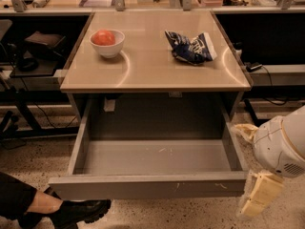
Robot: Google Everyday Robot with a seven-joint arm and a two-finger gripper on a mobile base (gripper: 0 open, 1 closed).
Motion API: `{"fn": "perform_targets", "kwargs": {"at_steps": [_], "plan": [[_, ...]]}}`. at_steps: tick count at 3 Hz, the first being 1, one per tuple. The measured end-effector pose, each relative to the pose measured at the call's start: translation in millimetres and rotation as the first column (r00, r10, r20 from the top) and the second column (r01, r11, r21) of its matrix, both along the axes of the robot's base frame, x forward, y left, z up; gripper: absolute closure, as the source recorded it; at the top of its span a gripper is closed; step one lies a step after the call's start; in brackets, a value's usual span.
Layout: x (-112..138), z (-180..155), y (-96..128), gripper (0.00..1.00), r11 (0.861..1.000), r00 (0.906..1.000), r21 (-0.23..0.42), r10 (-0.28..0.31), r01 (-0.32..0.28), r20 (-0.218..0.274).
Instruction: Close top drawer
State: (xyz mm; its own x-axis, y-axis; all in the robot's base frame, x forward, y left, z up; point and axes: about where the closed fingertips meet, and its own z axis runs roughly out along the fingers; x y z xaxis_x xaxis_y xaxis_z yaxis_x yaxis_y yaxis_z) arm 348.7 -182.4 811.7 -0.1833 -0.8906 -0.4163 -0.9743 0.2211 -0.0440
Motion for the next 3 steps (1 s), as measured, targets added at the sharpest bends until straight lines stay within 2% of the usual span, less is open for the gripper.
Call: {"fn": "perform_targets", "kwargs": {"at_steps": [1, 2, 3], "plan": [[-26.7, -4.1, -2.8, 0.0, 0.998, 0.9956, 0.008, -0.066, 0.065, 0.066], [-59.0, -55.7, -19.0, 0.0, 0.986, 0.9833, 0.016, -0.168, 0.167, 0.071], [-74.7, -102.4, -19.3, 0.0, 0.981, 0.9811, 0.009, -0.192, 0.192, 0.025]]}}
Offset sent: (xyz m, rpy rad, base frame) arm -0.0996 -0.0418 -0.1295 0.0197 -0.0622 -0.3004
